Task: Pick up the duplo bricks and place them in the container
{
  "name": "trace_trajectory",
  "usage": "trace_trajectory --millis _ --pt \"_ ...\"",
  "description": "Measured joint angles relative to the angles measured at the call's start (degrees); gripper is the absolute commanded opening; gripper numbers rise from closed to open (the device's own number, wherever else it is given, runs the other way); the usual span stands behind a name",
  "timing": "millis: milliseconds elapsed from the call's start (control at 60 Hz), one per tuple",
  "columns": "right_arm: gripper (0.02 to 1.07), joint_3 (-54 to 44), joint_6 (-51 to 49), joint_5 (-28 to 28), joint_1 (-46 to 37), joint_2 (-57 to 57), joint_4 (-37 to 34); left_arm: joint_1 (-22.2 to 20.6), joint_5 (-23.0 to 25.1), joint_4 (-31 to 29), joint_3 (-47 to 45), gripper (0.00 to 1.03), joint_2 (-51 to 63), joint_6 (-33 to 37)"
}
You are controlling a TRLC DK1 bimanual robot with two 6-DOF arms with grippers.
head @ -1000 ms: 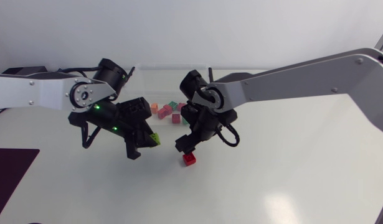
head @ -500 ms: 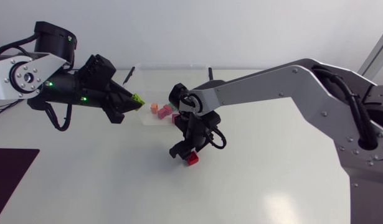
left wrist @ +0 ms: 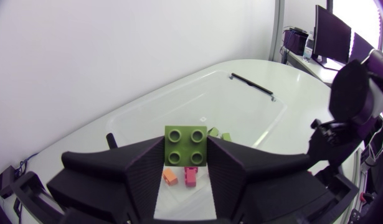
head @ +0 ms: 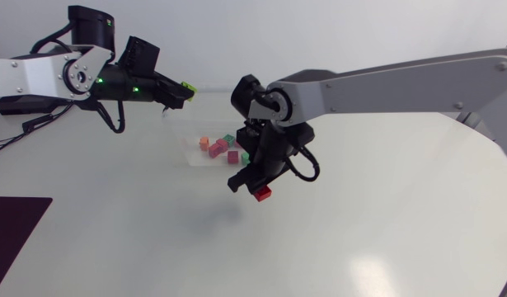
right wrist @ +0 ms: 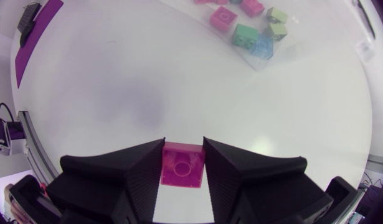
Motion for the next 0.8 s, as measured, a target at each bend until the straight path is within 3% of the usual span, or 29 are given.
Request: trace_trajectory --millis 167,250,400,600,800 --pt "0.29 4.74 -0.42 0.0 -2.29 -2.67 -2.69 -1.46 -2.84 1.99 3.52 0.7 5.62 -1.16" --pt "0.29 8.0 -0.44 0.0 -3.48 -2.86 -3.26 -1.92 -3.48 2.19 4.48 0.85 7.34 -1.27" --pt "0.29 15.04 -1.01 0.0 -5.44 -2.86 -4.04 -2.43 -5.2 3.13 4.52 0.98 8.13 -1.38" --pt "0.29 29.33 -1.77 0.0 -6.25 -0.13 -3.61 -1.84 -5.84 3.43 1.53 0.98 5.07 -2.6" --pt "0.29 45.44 -3.02 -0.22 -6.43 13.14 -2.25 1.99 -5.84 12.39 -10.54 0.98 -7.06 -4.57"
